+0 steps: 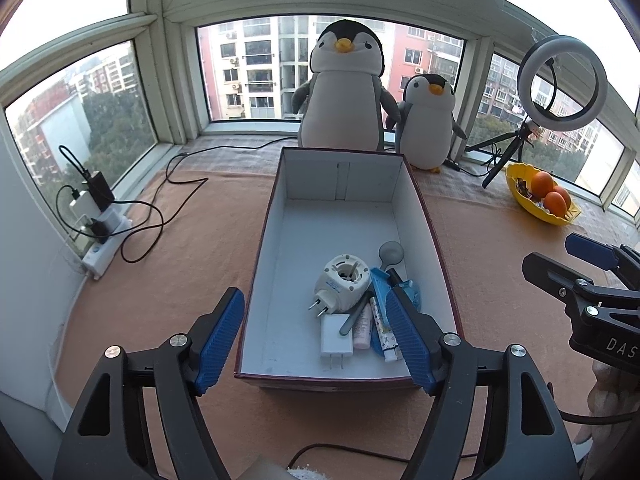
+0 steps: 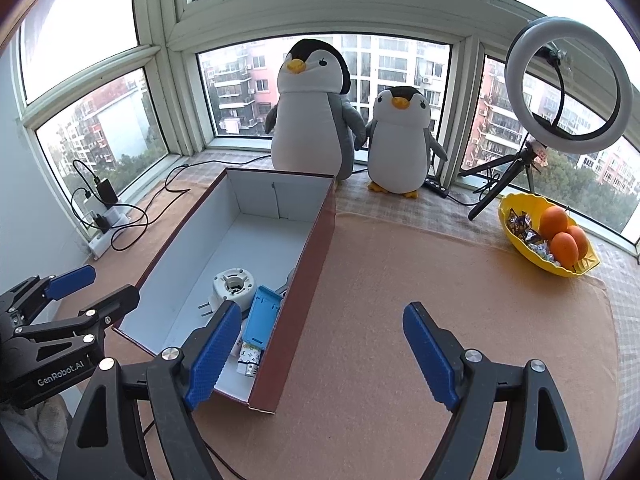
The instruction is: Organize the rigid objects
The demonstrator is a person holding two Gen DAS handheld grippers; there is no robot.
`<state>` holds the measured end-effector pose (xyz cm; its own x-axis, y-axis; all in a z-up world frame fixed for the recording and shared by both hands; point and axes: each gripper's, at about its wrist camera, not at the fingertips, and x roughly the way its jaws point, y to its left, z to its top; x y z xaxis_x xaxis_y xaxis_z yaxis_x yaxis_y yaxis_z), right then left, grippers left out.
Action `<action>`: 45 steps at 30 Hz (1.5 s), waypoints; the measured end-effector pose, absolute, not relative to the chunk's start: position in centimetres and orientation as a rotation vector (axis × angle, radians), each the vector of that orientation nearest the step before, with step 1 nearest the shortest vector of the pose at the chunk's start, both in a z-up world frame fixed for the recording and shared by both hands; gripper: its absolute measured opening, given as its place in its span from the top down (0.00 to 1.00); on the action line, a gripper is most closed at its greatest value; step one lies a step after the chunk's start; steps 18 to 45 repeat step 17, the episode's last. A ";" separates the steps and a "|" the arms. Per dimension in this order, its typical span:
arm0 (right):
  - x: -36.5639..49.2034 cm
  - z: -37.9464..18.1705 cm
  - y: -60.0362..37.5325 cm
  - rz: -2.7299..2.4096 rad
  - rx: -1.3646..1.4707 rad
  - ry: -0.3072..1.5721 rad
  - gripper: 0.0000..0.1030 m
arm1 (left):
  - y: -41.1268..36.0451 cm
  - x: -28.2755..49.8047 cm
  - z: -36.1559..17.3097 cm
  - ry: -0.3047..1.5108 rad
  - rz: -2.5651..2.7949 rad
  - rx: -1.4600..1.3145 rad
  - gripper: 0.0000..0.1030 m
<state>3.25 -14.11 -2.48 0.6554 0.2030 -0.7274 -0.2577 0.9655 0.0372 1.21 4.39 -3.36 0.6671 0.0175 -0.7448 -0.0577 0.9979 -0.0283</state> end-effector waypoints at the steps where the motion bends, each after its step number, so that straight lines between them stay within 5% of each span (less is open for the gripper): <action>1: 3.2 -2.5 -14.1 0.261 -0.071 0.816 0.22 | 4.4 1.2 -3.4 0.843 0.041 -0.054 0.28; 45: 3.4 -2.8 -14.3 0.266 -0.058 0.824 0.22 | 4.3 1.1 -3.1 0.831 0.048 -0.049 0.24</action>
